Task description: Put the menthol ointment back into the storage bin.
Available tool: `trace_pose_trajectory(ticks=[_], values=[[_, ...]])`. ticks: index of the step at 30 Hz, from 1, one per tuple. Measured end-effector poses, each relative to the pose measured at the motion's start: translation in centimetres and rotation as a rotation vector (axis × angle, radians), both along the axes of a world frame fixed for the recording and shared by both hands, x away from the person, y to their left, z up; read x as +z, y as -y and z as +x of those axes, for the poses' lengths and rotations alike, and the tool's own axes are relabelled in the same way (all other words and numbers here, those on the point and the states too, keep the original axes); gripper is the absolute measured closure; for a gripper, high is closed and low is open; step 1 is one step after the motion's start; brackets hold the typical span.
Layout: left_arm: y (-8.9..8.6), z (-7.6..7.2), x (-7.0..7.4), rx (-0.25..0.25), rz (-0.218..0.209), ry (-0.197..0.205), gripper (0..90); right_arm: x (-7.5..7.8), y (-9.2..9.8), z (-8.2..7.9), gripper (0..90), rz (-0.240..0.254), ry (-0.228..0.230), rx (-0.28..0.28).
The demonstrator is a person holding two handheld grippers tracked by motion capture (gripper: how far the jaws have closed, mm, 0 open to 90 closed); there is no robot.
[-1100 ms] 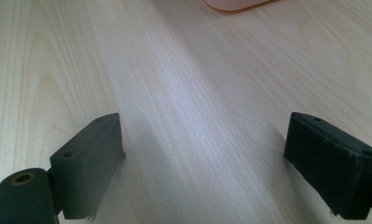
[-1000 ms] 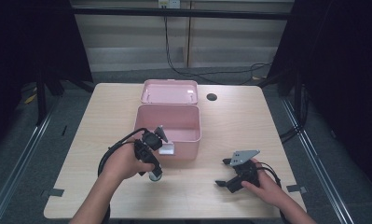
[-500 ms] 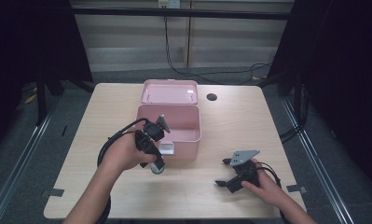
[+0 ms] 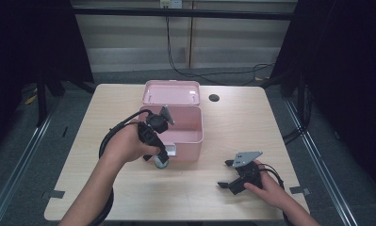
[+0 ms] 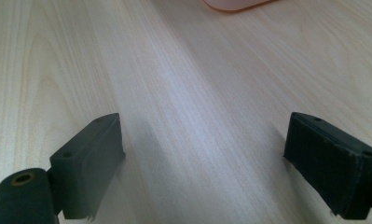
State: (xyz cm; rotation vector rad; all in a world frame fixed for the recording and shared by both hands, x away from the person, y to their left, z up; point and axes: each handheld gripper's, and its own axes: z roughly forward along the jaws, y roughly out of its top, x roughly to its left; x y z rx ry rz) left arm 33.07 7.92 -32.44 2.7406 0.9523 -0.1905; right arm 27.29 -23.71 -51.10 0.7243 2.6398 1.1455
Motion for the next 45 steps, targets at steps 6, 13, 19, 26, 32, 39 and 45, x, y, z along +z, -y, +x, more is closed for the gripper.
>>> trace_pose_trajectory(ticks=[6, 13, 19, 26, 32, 39, 45], values=[[0.2, 0.4, 0.8, 0.003, -0.002, 0.007, 50.1, 0.0, 0.0, 0.0, 10.9, 0.002, -0.002, 0.001], [0.8, 0.7, 2.2, 0.004, 0.0, 0.015, 50.1, 0.0, 0.0, 0.0, 10.9, 0.001, 0.0, 0.0], [1.2, 1.1, 2.9, -0.001, -0.003, 0.019, 50.1, 0.0, 0.0, 0.0, 10.9, 0.002, -0.001, 0.001], [1.4, 1.7, 3.8, 0.005, -0.008, 0.021, 50.1, 0.0, 0.0, 0.0, 10.9, 0.003, -0.002, 0.002], [1.4, 2.5, 4.5, 0.016, -0.009, 0.028, 50.1, 0.0, 0.0, 0.0, 10.9, 0.002, -0.002, 0.002], [1.8, 3.2, 5.2, 0.033, -0.012, 0.05, 50.1, 0.0, 0.0, 0.0, 10.9, 0.0, 0.0, 0.0], [2.0, 3.9, 5.2, 0.043, -0.014, 0.052, 50.1, 0.0, 0.0, 0.0, 10.9, 0.0, 0.0, 0.0]])
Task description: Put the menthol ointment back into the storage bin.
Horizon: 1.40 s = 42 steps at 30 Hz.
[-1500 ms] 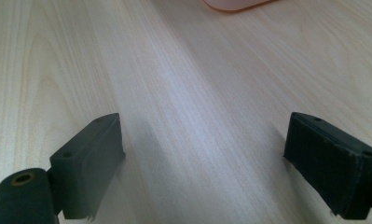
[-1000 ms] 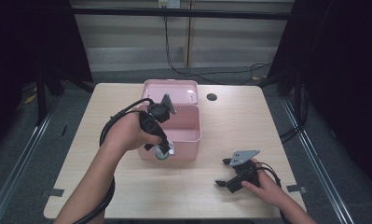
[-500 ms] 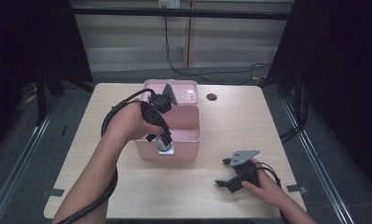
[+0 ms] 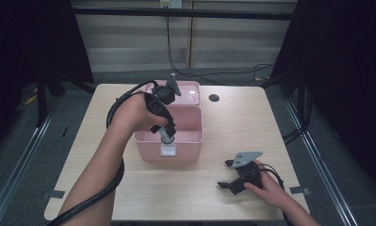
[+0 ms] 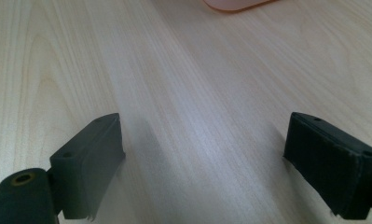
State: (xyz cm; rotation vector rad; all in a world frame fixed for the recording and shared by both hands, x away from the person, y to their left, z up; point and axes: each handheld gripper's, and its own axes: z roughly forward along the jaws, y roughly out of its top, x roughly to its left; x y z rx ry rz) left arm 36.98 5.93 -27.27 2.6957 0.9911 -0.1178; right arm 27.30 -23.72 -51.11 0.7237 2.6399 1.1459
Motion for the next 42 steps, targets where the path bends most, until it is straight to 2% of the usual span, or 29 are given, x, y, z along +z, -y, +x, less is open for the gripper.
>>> trace_pose_trajectory(ticks=[9, 16, 20, 32, 42], values=[[0.0, 1.7, -0.9, 0.043, 0.002, 0.011, 50.1, 0.0, 0.0, 0.0, 10.9, -0.001, -0.002, 0.0], [0.0, 3.0, -1.7, 0.073, 0.006, 0.045, 50.1, 0.0, 0.0, 0.0, 10.9, -0.001, -0.004, -0.003], [-0.1, 3.5, -2.1, 0.089, 0.012, 0.049, 50.1, 0.0, 0.0, 0.0, 10.9, 0.001, -0.004, -0.001], [-0.1, 5.3, -3.7, 0.144, 0.019, 0.035, 50.1, 0.0, 0.0, 0.0, 10.9, 0.0, -0.004, 0.002], [0.7, 6.4, -4.8, 0.144, 0.028, 0.034, 50.1, 0.0, 0.0, 0.0, 10.9, -0.002, -0.003, 0.001]])
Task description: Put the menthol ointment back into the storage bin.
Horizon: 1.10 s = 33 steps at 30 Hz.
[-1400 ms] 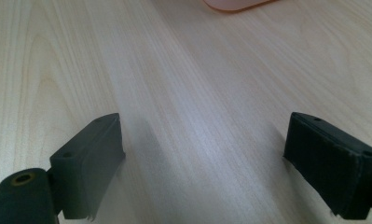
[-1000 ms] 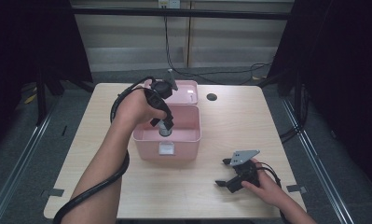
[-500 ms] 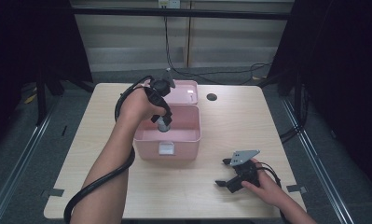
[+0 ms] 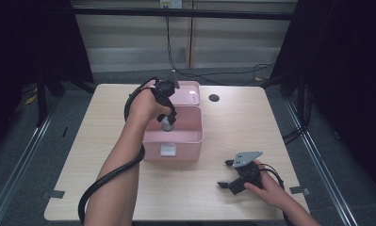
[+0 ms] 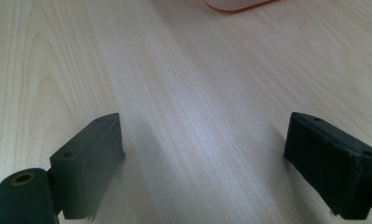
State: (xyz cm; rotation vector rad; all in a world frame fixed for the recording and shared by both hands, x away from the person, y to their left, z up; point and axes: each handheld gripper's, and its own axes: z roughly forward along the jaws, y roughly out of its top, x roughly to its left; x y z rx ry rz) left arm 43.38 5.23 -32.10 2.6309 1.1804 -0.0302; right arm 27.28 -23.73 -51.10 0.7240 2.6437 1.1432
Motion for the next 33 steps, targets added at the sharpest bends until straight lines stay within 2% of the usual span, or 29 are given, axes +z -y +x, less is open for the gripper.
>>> trace_pose_trajectory(ticks=[5, 14, 30, 33], values=[[0.1, 0.4, -0.7, 0.007, -0.009, -0.004, 50.1, 0.0, 0.0, 0.0, 10.9, 0.001, 0.0, -0.002], [0.1, 1.2, -2.0, 0.024, 0.011, -0.003, 50.1, 0.0, 0.0, 0.0, 10.9, 0.002, 0.002, -0.001], [0.0, 2.4, -3.9, 0.106, 0.006, -0.002, 50.1, 0.0, 0.0, 0.0, 10.9, 0.001, 0.004, 0.0], [-0.1, 2.6, -4.3, 0.121, 0.017, 0.002, 50.0, 0.0, 0.0, 0.0, 10.9, 0.001, 0.002, -0.001]])
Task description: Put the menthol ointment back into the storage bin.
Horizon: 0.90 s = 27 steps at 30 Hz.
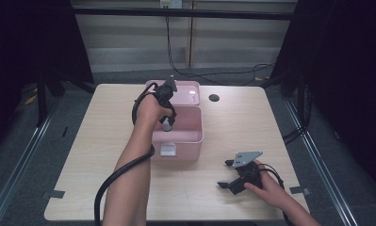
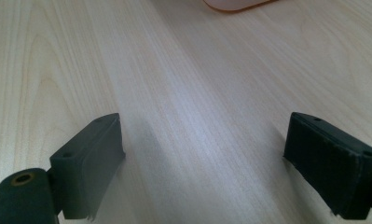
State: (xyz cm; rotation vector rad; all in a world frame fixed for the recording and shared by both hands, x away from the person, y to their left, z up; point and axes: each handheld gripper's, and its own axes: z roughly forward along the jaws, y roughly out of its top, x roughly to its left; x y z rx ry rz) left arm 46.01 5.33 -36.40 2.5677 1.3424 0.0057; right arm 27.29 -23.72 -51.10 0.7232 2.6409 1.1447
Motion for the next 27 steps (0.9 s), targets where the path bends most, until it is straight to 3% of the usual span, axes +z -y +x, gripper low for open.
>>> trace_pose_trajectory(ticks=[2, 15, 27], values=[[-0.1, 0.2, -0.4, 0.023, -0.003, 0.016, 50.0, 0.0, 0.0, 0.0, 10.9, 0.0, 0.0, 0.0], [-0.4, 0.9, -2.1, 0.088, 0.011, 0.012, 50.0, 0.0, 0.0, 0.0, 10.9, 0.0, 0.002, 0.001], [-0.3, 1.3, -3.1, 0.12, 0.012, 0.027, 50.0, 0.0, 0.0, 0.0, 10.9, 0.001, 0.001, 0.001]])
